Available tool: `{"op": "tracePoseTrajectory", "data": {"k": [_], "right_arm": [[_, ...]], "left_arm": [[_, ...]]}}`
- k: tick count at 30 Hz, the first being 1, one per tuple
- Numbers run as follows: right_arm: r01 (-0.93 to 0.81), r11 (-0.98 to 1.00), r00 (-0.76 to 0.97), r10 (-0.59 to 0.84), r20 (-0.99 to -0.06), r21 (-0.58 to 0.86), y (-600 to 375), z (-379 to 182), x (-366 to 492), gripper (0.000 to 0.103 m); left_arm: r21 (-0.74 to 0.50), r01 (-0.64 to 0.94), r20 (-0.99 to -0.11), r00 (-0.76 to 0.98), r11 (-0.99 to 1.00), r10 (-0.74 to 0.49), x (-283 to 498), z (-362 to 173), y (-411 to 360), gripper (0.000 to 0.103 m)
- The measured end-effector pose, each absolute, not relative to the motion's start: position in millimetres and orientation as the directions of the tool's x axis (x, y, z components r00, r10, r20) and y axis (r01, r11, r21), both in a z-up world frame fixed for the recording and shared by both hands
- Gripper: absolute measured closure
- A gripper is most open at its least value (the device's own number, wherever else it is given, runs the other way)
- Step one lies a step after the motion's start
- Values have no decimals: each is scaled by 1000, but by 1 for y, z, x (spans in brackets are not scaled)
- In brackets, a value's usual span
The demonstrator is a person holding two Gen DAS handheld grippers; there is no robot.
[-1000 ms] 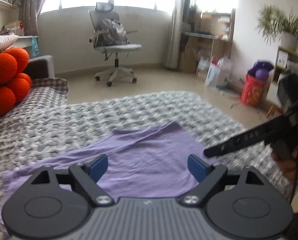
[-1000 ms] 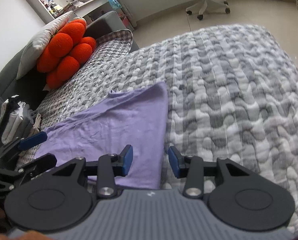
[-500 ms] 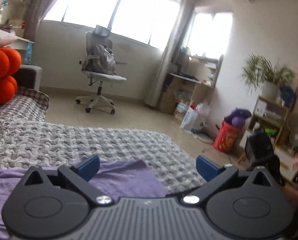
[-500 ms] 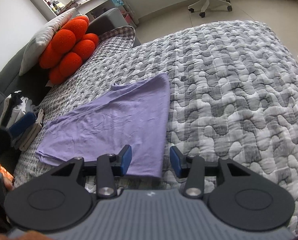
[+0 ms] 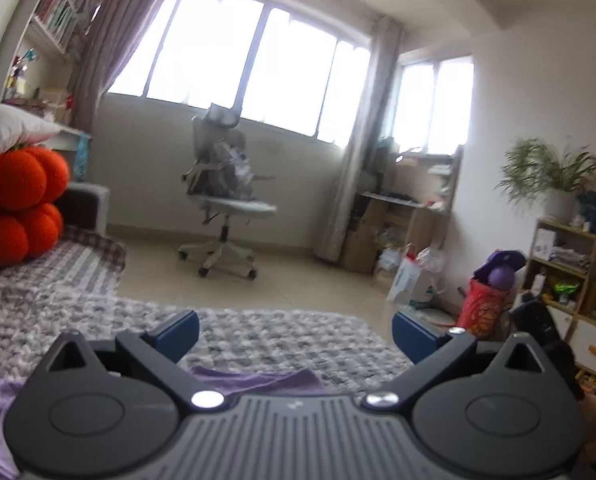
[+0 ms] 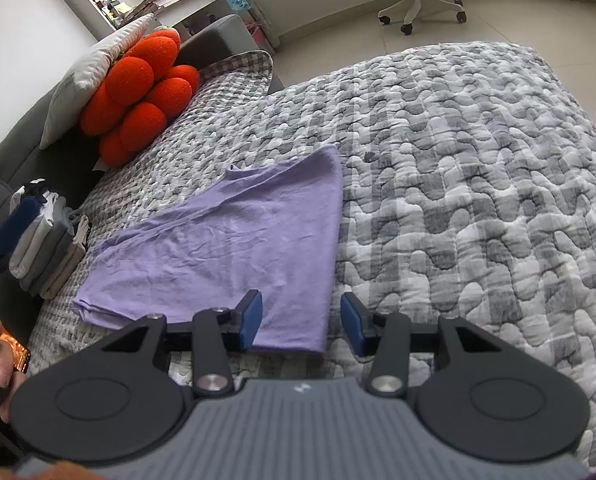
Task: Fold clothes
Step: 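Roll the right gripper and pinch the end of the lavender shirt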
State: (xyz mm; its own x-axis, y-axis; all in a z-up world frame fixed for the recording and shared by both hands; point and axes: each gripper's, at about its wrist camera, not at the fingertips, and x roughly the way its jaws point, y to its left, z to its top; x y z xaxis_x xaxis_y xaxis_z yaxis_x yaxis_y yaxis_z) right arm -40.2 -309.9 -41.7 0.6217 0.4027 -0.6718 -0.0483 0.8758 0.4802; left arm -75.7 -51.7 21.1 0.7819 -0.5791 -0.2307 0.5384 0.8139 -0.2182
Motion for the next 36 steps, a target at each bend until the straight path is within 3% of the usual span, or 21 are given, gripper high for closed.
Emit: {"op": "tracePoseTrajectory", "data": {"k": [5,9,20,29,36], "right_arm": [[-47,864,619,419,-664,501,-313,-41,-42,55],[-46,859,616,426,-663,510,-316,-43,-44,54],[-9,779,604,504,-617,627,-338,-52,-46,54],[3,694,585,582,-564,720,-353,-61,-49,54],[-9,688,567,601,-563,726,-348,-62,-45,62]], "left_arm": [[-214,498,-307,783,841,-541,-67,16,-61,0],[-187,519,-336,764,834,-551,-65,10,-67,0],[-89,590,-520,660,803,-543,-52,-28,-92,0],[48,690,-531,630,722,-567,-58,-51,-118,0],[132,743,-586,592,656,-553,-63,-69,-133,0]]}}
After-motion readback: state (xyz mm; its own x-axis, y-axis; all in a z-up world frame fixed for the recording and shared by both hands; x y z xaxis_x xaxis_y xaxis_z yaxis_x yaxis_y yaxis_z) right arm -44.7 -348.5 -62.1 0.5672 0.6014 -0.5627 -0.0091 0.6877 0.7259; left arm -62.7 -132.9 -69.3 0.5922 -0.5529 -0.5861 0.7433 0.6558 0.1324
